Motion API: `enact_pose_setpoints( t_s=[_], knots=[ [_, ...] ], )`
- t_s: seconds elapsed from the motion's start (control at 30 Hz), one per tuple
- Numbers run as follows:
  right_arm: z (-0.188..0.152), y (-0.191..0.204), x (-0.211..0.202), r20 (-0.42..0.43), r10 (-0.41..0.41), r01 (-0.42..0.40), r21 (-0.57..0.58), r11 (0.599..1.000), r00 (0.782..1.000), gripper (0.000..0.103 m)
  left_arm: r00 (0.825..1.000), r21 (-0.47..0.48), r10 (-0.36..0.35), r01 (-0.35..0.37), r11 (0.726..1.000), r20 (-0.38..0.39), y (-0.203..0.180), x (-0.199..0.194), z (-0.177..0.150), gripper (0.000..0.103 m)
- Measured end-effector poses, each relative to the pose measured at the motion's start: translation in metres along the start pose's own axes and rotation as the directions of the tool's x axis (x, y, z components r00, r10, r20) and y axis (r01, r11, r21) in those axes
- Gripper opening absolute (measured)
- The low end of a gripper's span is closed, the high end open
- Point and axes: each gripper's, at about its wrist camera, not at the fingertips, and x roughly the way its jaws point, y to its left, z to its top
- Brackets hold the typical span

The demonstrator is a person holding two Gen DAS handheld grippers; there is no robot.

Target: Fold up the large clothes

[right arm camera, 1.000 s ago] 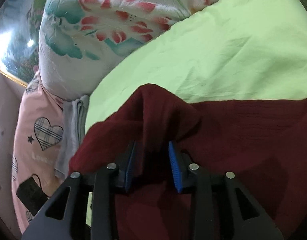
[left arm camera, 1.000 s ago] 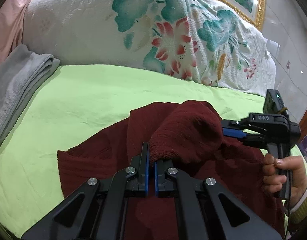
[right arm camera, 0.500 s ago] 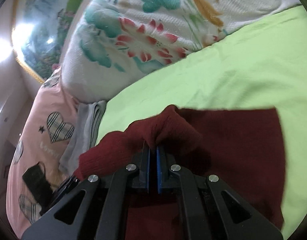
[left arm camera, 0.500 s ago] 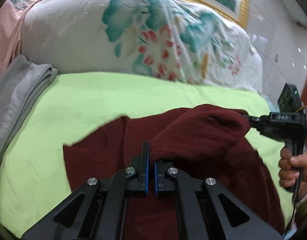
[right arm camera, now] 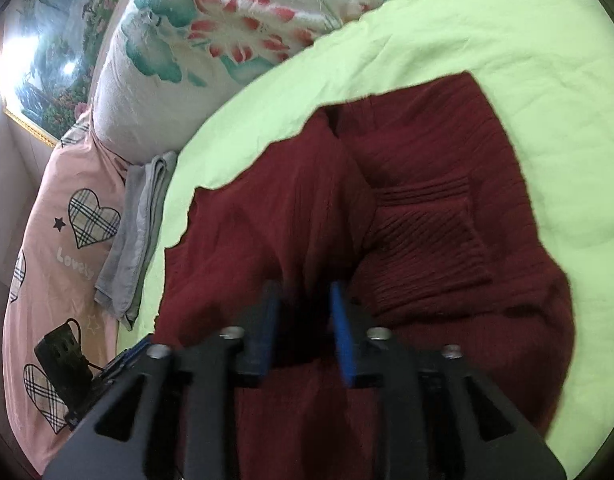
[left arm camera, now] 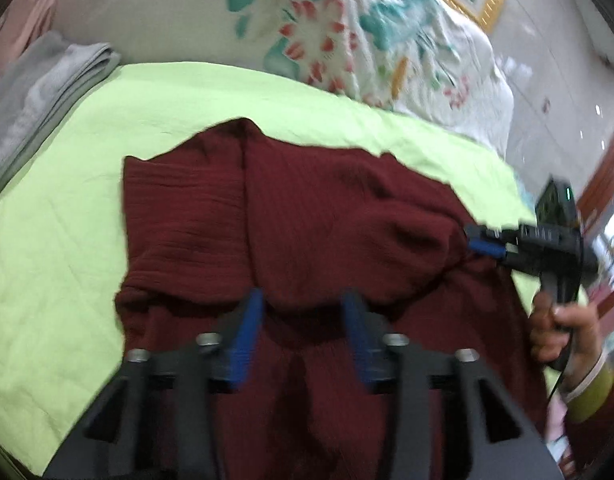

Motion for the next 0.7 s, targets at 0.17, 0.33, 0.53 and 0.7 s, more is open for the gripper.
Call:
enact_pose_setpoints(
  t_s=[0.17,0.33,0.53,0.7],
  knots=[
    [-0.001,-0.005,0.006,-0.003,0.027,-0.027,0.052,0.998,1.000,0.033,0.995,-0.130,-0.070,0.062,0.990,-0.064,0.016,0.026,0.022,0.048],
    [0.002,-0.006,0.016,-0.007,0.036,-0.035,0.079,0.996,0.999,0.033,0.981,-0.227,-0.127,0.091,0.970,-0.147,0.029,0.064,0.027,0.045],
    [0.006,0.002,0.017,0.000,0.046,-0.046,0.034,0.998,0.999,0.006,0.985,-0.184,-0.124,0.101,0.978,-0.120,0.024,0.070,0.024,0.005],
    [0.010,0.003,-0.012,0.072,0.016,-0.015,-0.016,1.000,0.997,0.006,0.996,-0.180,-0.083,0.078,0.981,-0.020,0.031,0.046,0.022,0.005]
  ],
)
